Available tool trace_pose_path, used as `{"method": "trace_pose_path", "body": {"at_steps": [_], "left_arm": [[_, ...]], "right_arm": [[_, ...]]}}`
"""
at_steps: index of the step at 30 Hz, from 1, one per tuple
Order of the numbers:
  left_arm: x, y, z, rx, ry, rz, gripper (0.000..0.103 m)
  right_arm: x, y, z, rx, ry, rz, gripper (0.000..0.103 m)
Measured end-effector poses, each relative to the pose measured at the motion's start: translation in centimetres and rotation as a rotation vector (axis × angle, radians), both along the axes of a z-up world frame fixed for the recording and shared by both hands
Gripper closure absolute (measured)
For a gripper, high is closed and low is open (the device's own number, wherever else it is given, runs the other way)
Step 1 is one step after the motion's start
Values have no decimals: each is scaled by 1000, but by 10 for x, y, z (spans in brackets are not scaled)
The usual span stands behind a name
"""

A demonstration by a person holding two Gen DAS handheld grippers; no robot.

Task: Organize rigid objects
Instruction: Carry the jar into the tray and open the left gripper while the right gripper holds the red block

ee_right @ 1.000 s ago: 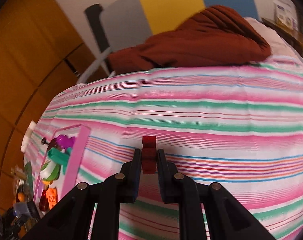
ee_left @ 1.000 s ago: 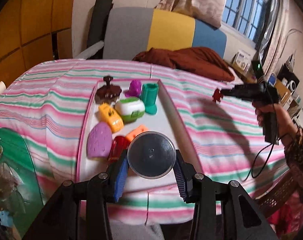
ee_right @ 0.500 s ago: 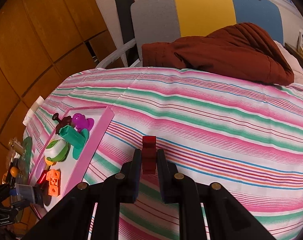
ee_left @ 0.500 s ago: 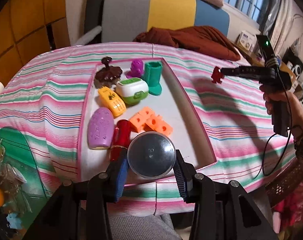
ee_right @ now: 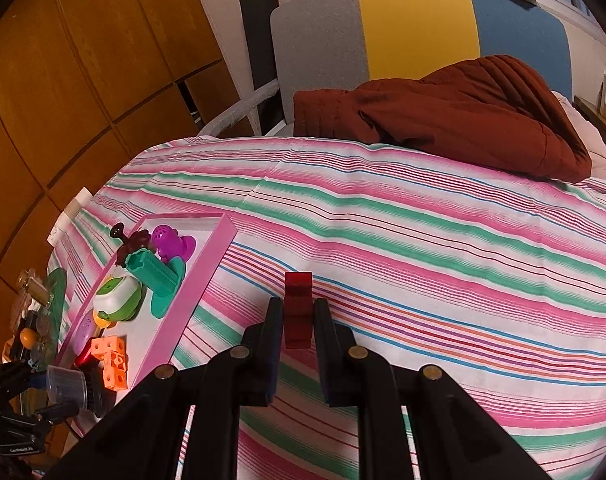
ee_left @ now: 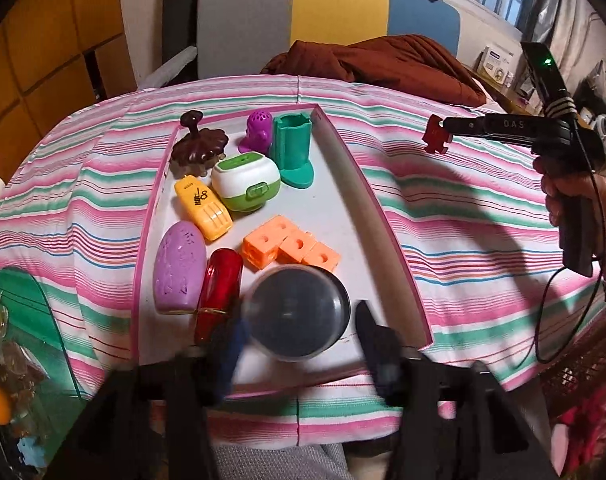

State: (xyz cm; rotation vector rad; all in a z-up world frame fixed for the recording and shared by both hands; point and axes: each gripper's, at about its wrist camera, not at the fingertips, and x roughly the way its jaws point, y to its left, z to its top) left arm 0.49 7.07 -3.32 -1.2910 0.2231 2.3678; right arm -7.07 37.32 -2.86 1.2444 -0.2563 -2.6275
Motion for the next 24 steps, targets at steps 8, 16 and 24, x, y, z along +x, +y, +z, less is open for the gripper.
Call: {"method": "trace_pose_path", "body": {"at_steps": [8,16,24], "left_arm": [[9,-26,18,174,79,93,15],[0,-30,15,186,75,120,36],[-10,-11,19,65,51,-28,61]], "right_arm": [[1,-4,2,-5,9,17,89],[3,-13,1,5,4,44,89],[1,-7,1,-4,1,27,89]]}}
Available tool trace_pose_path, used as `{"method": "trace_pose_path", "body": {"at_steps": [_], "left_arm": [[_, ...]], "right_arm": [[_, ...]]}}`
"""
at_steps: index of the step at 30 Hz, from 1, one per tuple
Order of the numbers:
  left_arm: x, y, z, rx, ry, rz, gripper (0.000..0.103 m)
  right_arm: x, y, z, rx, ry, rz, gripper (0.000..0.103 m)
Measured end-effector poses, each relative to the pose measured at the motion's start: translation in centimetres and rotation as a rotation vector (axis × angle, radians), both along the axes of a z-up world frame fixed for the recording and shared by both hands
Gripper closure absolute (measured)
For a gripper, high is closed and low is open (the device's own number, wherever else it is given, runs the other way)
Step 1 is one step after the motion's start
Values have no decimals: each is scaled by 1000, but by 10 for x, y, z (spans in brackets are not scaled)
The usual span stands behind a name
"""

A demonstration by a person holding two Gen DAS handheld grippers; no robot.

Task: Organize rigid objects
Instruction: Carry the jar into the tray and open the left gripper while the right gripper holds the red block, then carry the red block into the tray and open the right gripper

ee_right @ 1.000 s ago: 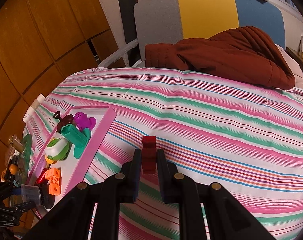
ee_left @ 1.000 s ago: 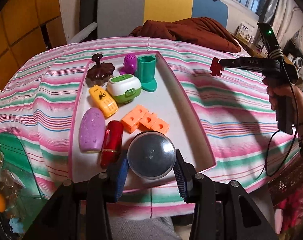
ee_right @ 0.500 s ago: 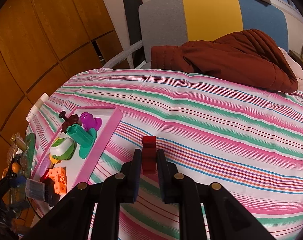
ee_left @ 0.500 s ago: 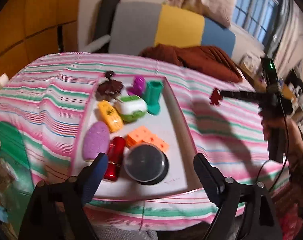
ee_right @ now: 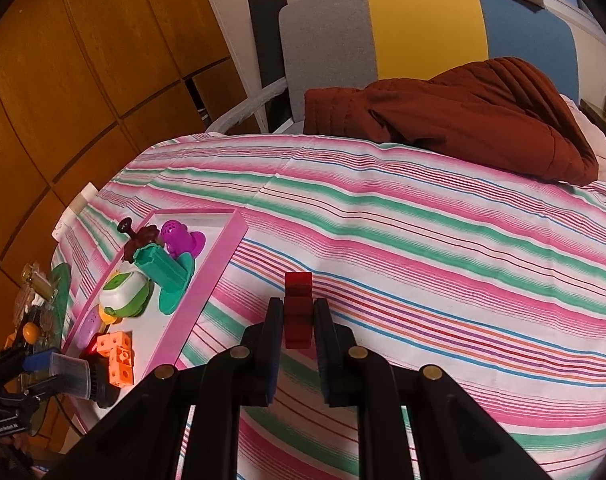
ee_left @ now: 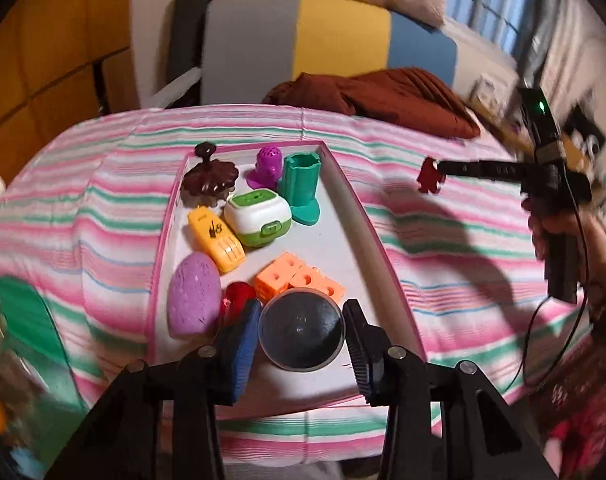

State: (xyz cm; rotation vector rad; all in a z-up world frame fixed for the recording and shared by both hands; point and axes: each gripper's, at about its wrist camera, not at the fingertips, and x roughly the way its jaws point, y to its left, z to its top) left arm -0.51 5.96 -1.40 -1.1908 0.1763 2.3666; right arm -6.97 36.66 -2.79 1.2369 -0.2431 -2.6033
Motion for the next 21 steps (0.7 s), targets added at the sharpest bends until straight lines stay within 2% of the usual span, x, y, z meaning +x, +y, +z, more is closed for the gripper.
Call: {"method": "trace_pose_path", "body": {"at_steps": [2,5,9,12,14,15,16,18,21], "left_arm": [[-2,3,4,-52,-4,-40,61],[-2,6,2,-87,-6,-65,61],[-5,8,-12,-62,-75,-46,60],[-1,10,-11,-58,-69,-44,59],[4,7,-5,-34,-28,-33,43],[8,3,0,-22,4,-6,25],[11,-1,4,1,33,16,19],[15,-12,13,66,80,56,18],[21,-27,20,130,118,130,5]], "right_arm": [[0,0,0,0,0,-1,89],[0,-1,0,1,0,3,89],[0,-1,1,2,3,3,89],[-1,0,0,-3,1,-1,89],[-1,1,1,-7,2,2,89],[0,0,1,-10,2,6,89],[0,-1,1,-12,3,10,89],[1,-5,1,-15,6,27,89],[4,-13,0,-35,5,52,89]]}}
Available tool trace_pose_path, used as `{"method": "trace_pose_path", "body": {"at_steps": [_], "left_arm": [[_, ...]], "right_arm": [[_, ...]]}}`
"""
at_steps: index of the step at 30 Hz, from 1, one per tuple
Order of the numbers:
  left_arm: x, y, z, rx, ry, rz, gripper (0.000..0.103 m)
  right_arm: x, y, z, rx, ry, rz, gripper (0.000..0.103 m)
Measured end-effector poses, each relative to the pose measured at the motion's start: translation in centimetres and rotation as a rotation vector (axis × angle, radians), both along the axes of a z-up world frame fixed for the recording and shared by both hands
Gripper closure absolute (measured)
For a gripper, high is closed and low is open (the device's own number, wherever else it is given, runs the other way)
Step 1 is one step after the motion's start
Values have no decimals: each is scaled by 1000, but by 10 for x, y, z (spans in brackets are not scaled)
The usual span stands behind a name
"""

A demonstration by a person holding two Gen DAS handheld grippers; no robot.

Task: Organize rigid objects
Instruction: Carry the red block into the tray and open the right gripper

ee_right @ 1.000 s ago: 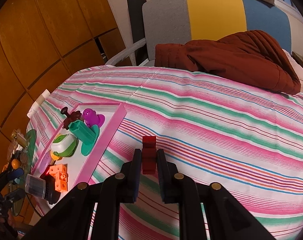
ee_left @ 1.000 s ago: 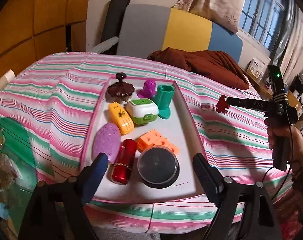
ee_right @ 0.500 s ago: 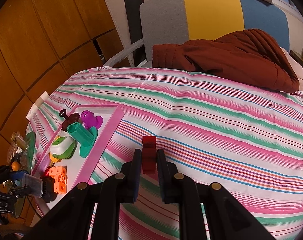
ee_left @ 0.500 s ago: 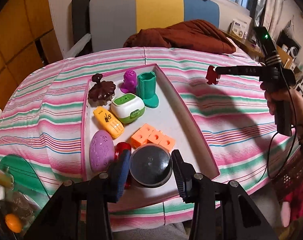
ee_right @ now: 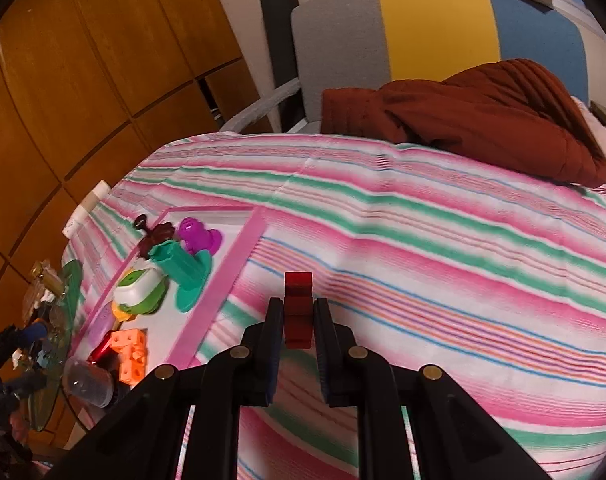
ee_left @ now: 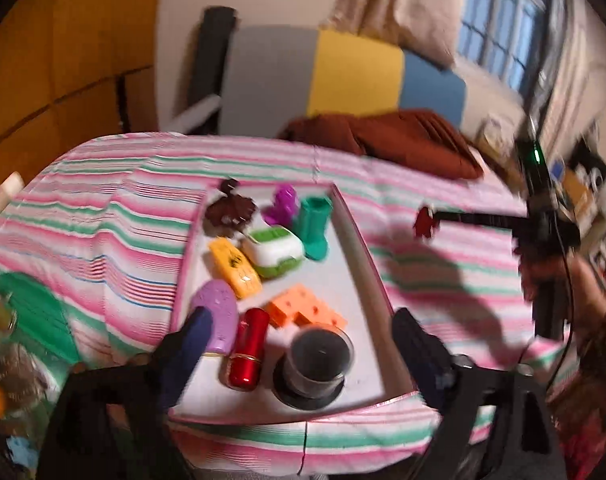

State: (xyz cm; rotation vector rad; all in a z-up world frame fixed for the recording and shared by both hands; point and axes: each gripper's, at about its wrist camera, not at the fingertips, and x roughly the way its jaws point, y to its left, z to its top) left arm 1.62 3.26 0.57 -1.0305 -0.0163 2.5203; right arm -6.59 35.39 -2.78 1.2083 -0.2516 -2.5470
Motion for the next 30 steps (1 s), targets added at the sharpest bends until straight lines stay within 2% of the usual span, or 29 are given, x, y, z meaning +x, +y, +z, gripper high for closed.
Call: {"method": "trace_pose_path", "body": {"at_steps": [4,6,13,19,30], "left_arm": [[5,-16,4,79,17,84,0],[1,-25,2,125,-10,112,0],[-7,-36,-16,209,-123,177,0],[-2,-37,-17,199,-99,168,0],[1,-41,-13,162,-56,165,0]], "right_arm": [[7,-17,-4,-48,-16,28,89],[13,-30,-5,-60,-14,42,89],[29,-68,-2,-69,-13,92,89],[37,-95,12,13,29,104,88],[44,-134,33,33,74,165,89]]}}
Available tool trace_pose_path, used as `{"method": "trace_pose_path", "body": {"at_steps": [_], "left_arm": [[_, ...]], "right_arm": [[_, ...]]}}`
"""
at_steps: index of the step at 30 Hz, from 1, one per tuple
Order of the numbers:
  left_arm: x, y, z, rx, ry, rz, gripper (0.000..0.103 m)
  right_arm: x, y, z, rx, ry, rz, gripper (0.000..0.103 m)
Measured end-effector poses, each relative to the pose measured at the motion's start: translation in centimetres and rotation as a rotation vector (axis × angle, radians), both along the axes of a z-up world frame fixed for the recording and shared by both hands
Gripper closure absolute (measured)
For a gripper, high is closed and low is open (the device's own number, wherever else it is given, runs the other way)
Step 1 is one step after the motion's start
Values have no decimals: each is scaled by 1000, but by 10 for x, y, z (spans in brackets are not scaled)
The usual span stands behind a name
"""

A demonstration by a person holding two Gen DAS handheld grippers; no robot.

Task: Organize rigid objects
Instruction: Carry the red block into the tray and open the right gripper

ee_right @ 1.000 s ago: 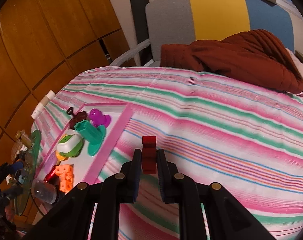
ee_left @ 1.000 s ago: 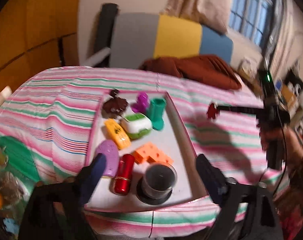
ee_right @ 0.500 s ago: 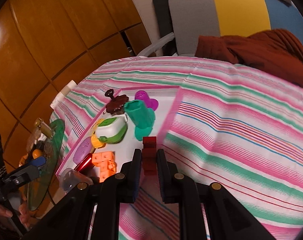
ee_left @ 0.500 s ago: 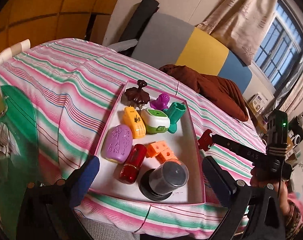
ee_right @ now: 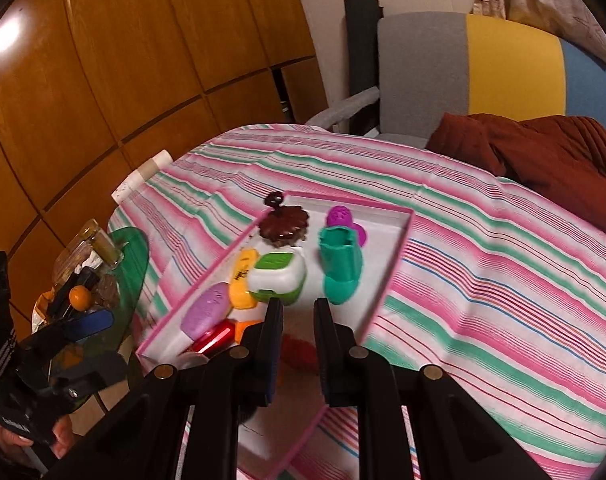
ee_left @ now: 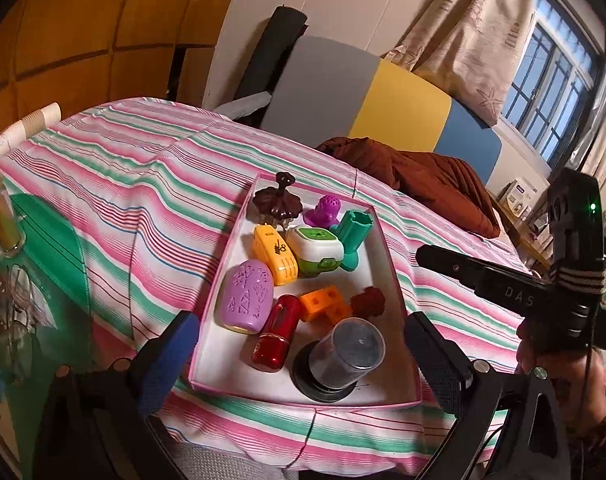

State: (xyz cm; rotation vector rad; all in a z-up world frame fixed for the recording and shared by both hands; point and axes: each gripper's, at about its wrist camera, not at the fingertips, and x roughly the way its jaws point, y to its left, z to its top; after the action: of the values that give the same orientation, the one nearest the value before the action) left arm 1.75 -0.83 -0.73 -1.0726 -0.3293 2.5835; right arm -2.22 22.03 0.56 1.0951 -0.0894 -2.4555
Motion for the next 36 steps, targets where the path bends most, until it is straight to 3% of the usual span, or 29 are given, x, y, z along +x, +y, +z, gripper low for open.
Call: {"method": "trace_pose_path", "body": {"at_steps": [12,17,22,29,34,36], "left_arm": [[3,-4,0,-82,41,32,0],[4,-4,2,-115,64,40,0],[6,-5,5,-175,104,76,0],[6,0,8,-246,112,121,0],[10,-1,11,-293,150,156,0],[9,-1,11,-297,153,171,0]], "right_arm": [[-5,-8,-21,-3,-91,4,88],[-11,-19,-36,78,-152,25,88],[-14,-30,-36,187,-151,33,87],[-50,-29,-48,105,-150,-9,87],[-55,7,-25,-154,-129,-106,87],[-51,8,-18,-119,-118,-102,87]]}}
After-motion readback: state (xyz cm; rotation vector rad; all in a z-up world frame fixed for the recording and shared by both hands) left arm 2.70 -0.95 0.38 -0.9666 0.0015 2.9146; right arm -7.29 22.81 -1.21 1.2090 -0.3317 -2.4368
